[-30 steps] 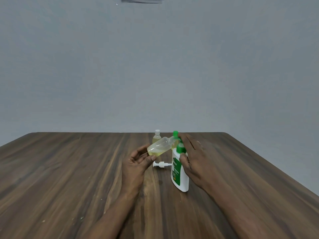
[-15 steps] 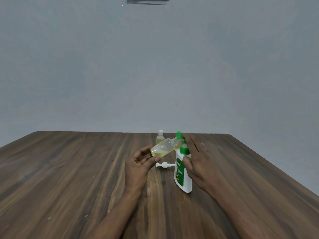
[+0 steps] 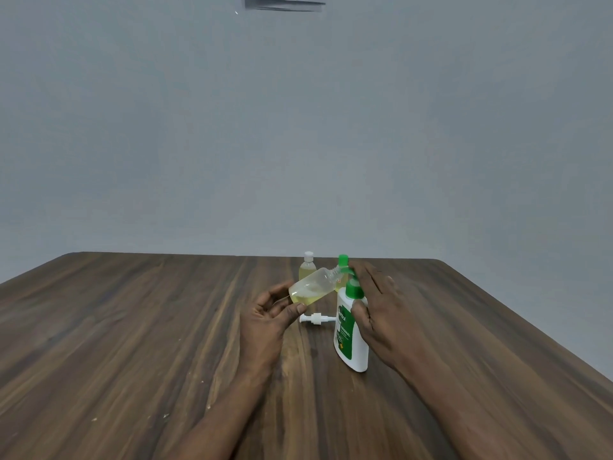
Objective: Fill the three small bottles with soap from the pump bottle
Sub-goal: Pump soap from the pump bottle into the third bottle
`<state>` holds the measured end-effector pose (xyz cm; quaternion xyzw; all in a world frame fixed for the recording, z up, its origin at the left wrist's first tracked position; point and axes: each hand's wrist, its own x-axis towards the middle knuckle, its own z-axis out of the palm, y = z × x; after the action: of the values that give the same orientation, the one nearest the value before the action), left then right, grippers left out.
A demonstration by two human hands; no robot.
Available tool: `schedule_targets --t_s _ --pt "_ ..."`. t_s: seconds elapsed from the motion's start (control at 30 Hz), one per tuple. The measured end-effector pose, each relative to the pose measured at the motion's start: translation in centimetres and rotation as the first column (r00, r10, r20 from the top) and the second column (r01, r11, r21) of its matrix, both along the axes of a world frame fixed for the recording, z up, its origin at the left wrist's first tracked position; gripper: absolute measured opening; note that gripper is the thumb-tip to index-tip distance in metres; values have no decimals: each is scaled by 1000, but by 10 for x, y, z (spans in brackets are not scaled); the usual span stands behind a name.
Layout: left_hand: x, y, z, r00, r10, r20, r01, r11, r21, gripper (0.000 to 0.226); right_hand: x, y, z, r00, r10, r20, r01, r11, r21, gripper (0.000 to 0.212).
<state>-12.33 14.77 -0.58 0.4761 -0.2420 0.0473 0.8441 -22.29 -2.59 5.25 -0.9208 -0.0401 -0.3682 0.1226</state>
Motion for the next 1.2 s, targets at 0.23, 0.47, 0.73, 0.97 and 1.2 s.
schedule_targets --t_s 0.23,0.47,0.73,0.97,1.2 --pt "-1 1 1 1000 -3 -1 3 1000 0 43 1 0 0 1000 9 2 -9 1000 13 60" --pt "-4 1 1 1000 -1 -4 1 1000 19 43 0 0 -4 999 -30 -23 29 999 -27 56" --pt "-3 1 2 1000 6 0 -6 1000 21 43 -1 2 1 999 -3 -37 4 999 39 59" --pt "-3 1 3 1000 0 -9 0 1000 18 42 -1 1 -1 999 -6 -35 7 999 41 55" --pt "-7 2 3 1000 11 -14 -11 999 34 42 -3 4 -2 1000 -19 -15 19 999 28 55"
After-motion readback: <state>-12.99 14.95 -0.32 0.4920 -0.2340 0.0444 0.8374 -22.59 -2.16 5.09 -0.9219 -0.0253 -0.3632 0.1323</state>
